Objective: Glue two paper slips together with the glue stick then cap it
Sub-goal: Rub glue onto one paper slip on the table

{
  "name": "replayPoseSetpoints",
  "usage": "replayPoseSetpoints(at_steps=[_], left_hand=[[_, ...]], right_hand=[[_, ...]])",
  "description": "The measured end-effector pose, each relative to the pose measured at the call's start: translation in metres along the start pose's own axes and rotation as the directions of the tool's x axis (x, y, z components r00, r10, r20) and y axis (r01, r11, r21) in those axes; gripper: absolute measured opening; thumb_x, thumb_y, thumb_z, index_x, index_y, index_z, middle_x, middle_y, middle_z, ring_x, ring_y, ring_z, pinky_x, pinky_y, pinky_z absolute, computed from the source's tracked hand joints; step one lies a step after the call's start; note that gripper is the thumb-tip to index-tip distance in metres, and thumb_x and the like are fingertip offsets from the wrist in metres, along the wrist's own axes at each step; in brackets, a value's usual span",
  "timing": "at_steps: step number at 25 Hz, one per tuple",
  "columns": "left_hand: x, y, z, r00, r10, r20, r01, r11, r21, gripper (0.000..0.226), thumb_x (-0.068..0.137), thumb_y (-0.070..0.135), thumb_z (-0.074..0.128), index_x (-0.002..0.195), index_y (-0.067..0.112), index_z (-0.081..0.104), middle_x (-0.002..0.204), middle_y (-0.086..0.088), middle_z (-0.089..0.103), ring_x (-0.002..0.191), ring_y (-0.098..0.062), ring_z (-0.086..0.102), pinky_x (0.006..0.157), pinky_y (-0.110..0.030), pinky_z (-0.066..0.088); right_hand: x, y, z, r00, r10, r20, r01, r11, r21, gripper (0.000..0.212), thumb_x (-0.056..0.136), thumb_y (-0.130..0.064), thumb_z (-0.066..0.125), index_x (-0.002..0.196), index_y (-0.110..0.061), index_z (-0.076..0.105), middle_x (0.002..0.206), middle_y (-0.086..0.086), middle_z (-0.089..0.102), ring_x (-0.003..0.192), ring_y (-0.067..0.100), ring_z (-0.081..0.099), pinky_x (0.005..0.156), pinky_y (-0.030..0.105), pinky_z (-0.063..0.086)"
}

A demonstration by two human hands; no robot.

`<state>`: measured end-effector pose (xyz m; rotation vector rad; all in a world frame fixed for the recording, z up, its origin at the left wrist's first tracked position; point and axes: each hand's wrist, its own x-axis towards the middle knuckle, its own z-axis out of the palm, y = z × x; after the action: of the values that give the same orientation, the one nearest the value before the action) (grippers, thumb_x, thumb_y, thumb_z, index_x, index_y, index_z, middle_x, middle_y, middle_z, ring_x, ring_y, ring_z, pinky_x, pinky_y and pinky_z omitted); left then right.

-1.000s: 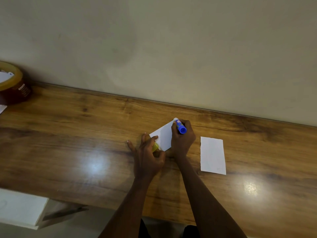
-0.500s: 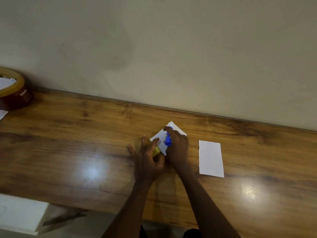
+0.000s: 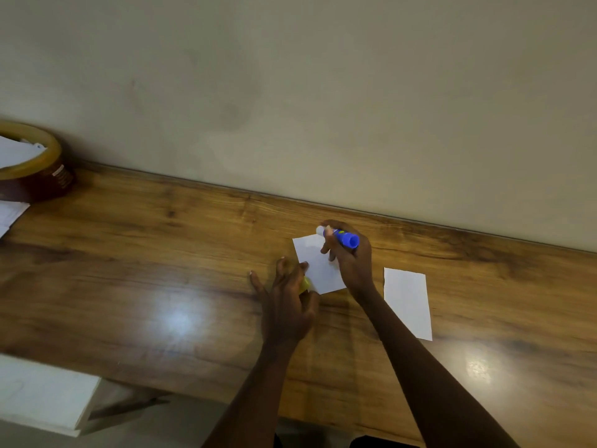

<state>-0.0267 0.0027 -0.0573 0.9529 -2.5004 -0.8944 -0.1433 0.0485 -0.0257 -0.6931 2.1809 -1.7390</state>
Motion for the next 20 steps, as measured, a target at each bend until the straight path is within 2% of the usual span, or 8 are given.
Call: replayPoseSetpoints(at_steps=[2,4,7,10,13,17,20], left_hand=[[0.000,0.000,0.000,1.000,-0.006,0.000,0.006,1.000,0.009,0.054,0.075,0.032,0.039,0.127,0.017,0.045,0.138,-0.010,0.049,0.141,-0.022,0.017,0.108,-0.055,-0.018],[0.001,0.000,-0.001,1.000,0.000,0.001,0.000,1.000,0.011,0.054,0.075,0.031,0.040,0.126,0.016,0.046,0.137,-0.010,0.049,0.141,-0.021,0.018,0.108,-0.054,-0.017],[0.001,0.001,-0.001,1.000,0.007,-0.007,-0.007,1.000,0.010,0.053,0.075,0.029,0.040,0.125,0.015,0.046,0.136,-0.011,0.050,0.140,-0.021,0.019,0.108,-0.053,-0.017],[0.001,0.001,-0.002,1.000,0.013,-0.014,-0.013,1.000,0.016,0.051,0.075,0.029,0.041,0.124,0.014,0.047,0.134,-0.011,0.052,0.140,-0.021,0.021,0.109,-0.055,-0.014],[0.001,0.001,-0.002,1.000,0.019,-0.006,-0.019,1.000,0.018,0.052,0.075,0.030,0.039,0.124,0.014,0.047,0.135,-0.011,0.051,0.140,-0.021,0.019,0.109,-0.055,-0.015],[0.001,-0.001,-0.001,1.000,0.010,-0.010,-0.009,1.000,0.014,0.054,0.074,0.031,0.039,0.125,0.014,0.046,0.135,-0.011,0.052,0.141,-0.022,0.018,0.108,-0.053,-0.017],[0.001,-0.001,0.000,1.000,0.009,-0.007,-0.009,1.000,0.020,0.053,0.075,0.032,0.040,0.125,0.015,0.046,0.133,-0.011,0.053,0.140,-0.022,0.020,0.108,-0.054,-0.016]], right_hand=[[0.001,0.001,0.014,0.977,0.158,-0.145,-0.129,0.973,0.191,0.018,0.085,-0.013,0.057,0.096,0.001,0.059,0.060,0.000,0.053,0.049,0.006,0.051,0.051,0.008,0.041],[0.002,0.002,0.024,0.970,0.186,-0.158,-0.147,0.962,0.230,0.011,0.083,-0.007,0.058,0.092,-0.001,0.058,0.060,0.002,0.054,0.046,0.002,0.052,0.046,0.008,0.042],[0.001,0.008,0.034,0.977,0.148,-0.151,-0.124,0.980,0.155,0.006,0.080,-0.002,0.060,0.081,0.002,0.057,0.060,0.005,0.055,0.046,0.002,0.053,0.048,0.011,0.043],[0.002,0.013,0.037,0.987,0.095,-0.132,-0.091,0.995,0.036,0.009,0.077,-0.004,0.064,0.071,0.001,0.058,0.055,0.005,0.054,0.048,0.005,0.048,0.049,0.008,0.038],[0.001,0.016,0.037,0.992,0.040,-0.116,-0.045,0.998,-0.037,0.013,0.074,-0.007,0.066,0.065,-0.008,0.057,0.048,-0.006,0.048,0.043,0.003,0.046,0.048,0.008,0.038],[-0.001,0.021,0.039,0.971,0.012,-0.241,-0.034,0.996,-0.088,0.012,0.075,-0.003,0.065,0.071,-0.010,0.056,0.051,-0.014,0.044,0.043,0.004,0.045,0.050,0.001,0.038],[0.000,0.023,0.040,0.931,0.036,-0.364,-0.076,0.993,-0.095,0.007,0.078,-0.007,0.064,0.078,-0.002,0.059,0.055,-0.005,0.049,0.048,0.002,0.042,0.051,-0.001,0.037]])
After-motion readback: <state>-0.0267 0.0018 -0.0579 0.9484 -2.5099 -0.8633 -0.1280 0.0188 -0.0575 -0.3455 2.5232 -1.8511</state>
